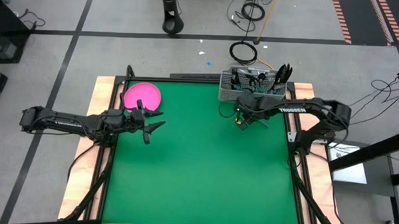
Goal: Sort silverware
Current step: Put the blue fork into the gray silverware basket
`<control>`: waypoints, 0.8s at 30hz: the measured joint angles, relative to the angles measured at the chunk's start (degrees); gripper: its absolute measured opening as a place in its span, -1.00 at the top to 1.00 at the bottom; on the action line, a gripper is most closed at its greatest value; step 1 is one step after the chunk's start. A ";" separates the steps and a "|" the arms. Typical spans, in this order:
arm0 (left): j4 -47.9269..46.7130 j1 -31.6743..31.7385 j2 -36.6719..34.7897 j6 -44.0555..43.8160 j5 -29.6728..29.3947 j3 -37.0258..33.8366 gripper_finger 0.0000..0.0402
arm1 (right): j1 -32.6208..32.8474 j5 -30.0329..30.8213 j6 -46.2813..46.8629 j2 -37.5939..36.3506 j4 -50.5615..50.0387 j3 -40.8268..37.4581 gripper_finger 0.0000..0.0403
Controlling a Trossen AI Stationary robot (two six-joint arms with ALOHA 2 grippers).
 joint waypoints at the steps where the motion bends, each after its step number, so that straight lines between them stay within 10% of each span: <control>1: -0.02 0.00 0.00 0.04 0.00 0.00 0.04 | -0.57 -0.10 -0.01 0.43 0.04 0.00 0.54; 24: -0.46 -0.02 0.00 0.35 0.00 0.00 0.04 | -5.72 -3.16 -1.56 3.91 6.46 -3.76 0.54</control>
